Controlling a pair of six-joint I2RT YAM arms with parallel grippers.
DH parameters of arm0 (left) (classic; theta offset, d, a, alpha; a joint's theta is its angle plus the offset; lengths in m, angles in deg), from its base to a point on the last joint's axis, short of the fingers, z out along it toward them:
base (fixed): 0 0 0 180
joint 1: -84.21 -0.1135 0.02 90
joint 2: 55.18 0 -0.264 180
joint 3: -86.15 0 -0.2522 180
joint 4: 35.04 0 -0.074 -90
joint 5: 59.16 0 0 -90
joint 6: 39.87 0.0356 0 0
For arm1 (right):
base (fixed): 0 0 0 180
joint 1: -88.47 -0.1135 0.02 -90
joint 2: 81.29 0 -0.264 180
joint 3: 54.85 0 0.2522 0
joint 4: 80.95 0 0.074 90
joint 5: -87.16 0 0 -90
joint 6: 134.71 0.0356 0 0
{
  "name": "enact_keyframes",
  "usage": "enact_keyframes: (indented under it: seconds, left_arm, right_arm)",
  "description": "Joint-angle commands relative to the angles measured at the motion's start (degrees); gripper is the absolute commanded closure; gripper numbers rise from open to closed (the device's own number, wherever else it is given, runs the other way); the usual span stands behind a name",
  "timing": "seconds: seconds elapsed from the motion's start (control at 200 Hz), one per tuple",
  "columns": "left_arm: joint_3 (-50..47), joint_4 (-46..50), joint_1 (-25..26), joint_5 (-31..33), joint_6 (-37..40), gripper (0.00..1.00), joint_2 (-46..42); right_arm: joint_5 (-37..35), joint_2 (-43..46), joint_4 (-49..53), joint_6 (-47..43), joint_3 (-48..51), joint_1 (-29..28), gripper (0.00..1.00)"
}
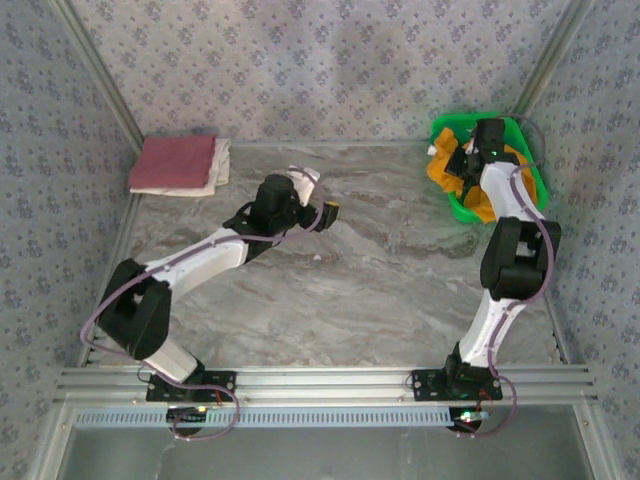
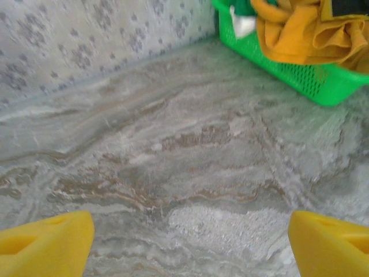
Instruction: Fold and stack the t-shirts
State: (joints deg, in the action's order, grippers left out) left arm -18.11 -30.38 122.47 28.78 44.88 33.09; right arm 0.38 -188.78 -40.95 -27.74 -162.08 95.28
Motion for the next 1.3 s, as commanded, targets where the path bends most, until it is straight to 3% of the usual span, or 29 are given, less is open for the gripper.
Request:
enact_keyframes:
  seconds: [0.0, 0.165, 0.29, 0.505, 0.65, 0.904, 1.159, 1.294]
  left_arm:
    - [-1.07, -4.37, -0.55, 0.89, -1.44, 0.12, -5.83]
    - [-2.63, -4.93, -1.16, 0.21, -1.26, 0.12, -12.69]
    - [-3.83, -4.90, -1.60, -0.83, -0.96, 0.12, -18.22]
    - [-8.16, -5.00, -3.43, -0.44, -1.29, 0.11, -25.29]
    - [-11.82, -5.36, -6.86, -0.82, -3.57, 0.11, -26.23]
    - [-16.56, -8.05, -11.68, -3.33, -5.21, 0.11, -19.85]
    - [-16.21, -13.71, -11.89, -7.98, -5.23, 0.06, -7.22]
    - [-14.20, -17.36, -10.40, -12.00, -3.51, 0.06, -2.00]
  right_arm:
    - [-3.94, 11.44, 1.08, -0.39, -1.45, -1.83, 1.00]
    - [-9.29, 20.68, 4.86, -3.87, -4.81, -6.87, 1.00]
    - [-12.54, 26.21, 6.06, -7.66, -7.60, -13.89, 1.00]
    - [-9.43, 29.51, 4.29, -13.75, -10.47, -32.72, 1.00]
    - [-1.68, 25.83, -0.74, -9.78, -10.76, -38.24, 1.00]
    - [6.74, 17.88, -6.87, 2.94, -8.38, -35.72, 1.00]
    - [13.79, 17.30, -7.43, 5.72, -2.49, -31.85, 1.00]
    - [13.97, 18.11, -7.51, 5.63, -0.07, -31.69, 1.00]
